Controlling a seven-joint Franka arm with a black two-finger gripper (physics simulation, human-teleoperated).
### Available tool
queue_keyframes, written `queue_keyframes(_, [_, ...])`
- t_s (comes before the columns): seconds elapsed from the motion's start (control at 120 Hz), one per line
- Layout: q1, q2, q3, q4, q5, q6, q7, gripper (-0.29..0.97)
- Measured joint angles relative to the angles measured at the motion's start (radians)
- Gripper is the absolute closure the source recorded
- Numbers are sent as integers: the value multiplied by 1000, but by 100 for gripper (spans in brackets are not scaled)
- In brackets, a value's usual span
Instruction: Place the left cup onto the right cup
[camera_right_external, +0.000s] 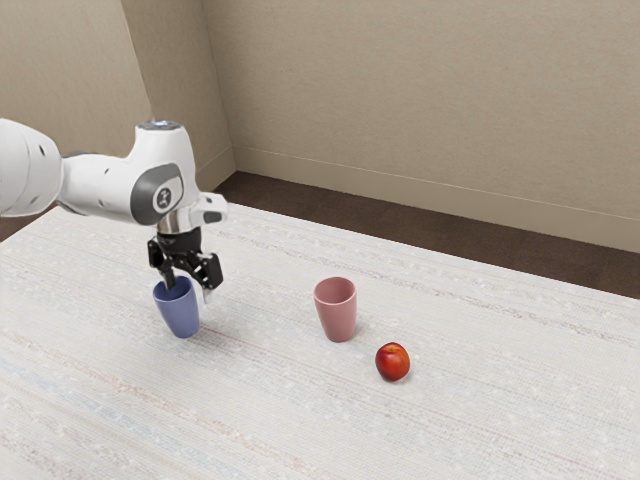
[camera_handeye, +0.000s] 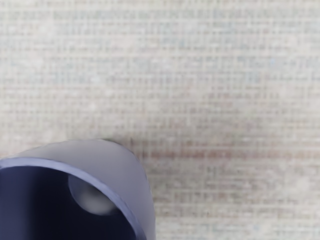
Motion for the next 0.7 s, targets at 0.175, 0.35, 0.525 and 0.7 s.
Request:
queue_keyframes(0.175, [3, 36, 0, 1, -1, 34, 5, 0])
queue_keyframes(0.35, [4, 49, 0, -7, -1, 56, 8, 23])
queue_keyframes(0.525, [4, 47, 0, -8, -3, 63, 12, 59])
queue_keyframes(0.7, [5, 45, 0, -7, -4, 65, 16, 71])
